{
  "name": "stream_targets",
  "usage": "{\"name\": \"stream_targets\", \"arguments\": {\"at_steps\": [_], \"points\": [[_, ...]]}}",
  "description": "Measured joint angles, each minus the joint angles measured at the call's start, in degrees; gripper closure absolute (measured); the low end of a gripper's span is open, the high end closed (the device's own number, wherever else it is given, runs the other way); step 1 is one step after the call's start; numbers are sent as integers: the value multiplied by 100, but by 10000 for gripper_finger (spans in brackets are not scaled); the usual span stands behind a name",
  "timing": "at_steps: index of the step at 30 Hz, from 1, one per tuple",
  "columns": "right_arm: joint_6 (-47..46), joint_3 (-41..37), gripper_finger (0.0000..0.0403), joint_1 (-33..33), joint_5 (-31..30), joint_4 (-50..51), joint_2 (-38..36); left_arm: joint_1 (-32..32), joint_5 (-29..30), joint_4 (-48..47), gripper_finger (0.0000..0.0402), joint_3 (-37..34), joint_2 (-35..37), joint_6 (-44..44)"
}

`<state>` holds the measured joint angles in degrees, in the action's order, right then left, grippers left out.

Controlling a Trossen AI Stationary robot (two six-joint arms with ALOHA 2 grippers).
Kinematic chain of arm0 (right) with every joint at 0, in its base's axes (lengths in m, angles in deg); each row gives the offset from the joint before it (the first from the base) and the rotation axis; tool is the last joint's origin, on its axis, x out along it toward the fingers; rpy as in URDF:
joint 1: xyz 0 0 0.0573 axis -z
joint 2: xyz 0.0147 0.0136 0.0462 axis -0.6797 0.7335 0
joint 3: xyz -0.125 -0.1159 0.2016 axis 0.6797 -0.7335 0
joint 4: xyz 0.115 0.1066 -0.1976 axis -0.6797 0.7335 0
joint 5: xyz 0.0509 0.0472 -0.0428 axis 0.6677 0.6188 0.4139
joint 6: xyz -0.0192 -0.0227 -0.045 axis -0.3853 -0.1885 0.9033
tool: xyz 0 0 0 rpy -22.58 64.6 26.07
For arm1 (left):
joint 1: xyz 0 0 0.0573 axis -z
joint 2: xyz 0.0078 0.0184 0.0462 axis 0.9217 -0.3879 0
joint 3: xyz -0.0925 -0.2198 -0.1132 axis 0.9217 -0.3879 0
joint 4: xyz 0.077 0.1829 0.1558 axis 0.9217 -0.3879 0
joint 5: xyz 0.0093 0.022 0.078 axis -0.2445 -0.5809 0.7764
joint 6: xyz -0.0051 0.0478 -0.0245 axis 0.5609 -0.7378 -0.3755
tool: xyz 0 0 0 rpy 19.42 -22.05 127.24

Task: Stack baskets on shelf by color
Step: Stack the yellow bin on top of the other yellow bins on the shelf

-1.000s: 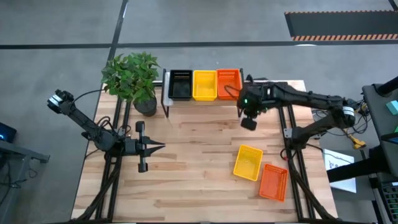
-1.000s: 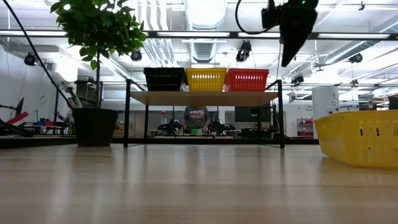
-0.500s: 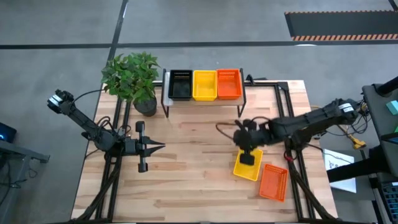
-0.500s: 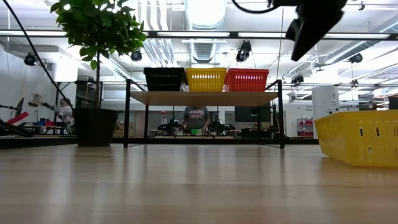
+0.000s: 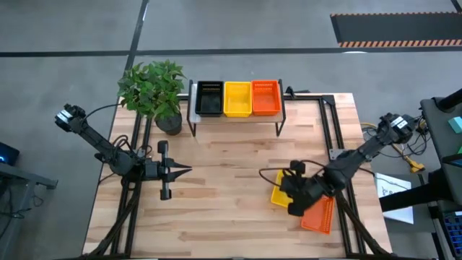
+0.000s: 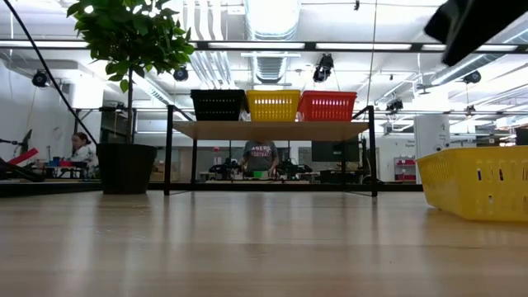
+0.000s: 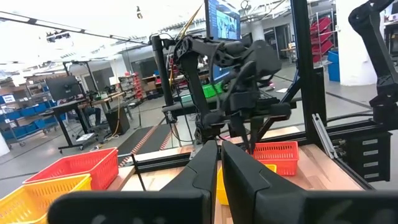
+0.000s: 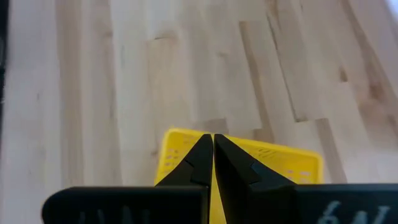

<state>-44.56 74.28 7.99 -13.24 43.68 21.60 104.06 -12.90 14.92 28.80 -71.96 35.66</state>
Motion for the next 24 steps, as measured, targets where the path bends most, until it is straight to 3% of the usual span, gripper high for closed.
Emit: {"name": "stream_targets", "arguments": {"at_steps": [5, 17, 24], "points": [[-51, -2, 394, -382, -427, -155, 91, 0, 0, 1, 394, 0, -1, 1], [-202, 68, 390, -456, -96, -318, 205, 0, 0, -2, 394, 0, 0, 1], [-690, 78, 318, -594, -20, -308, 244, 3, 0, 0, 394, 0, -1, 1]]}}
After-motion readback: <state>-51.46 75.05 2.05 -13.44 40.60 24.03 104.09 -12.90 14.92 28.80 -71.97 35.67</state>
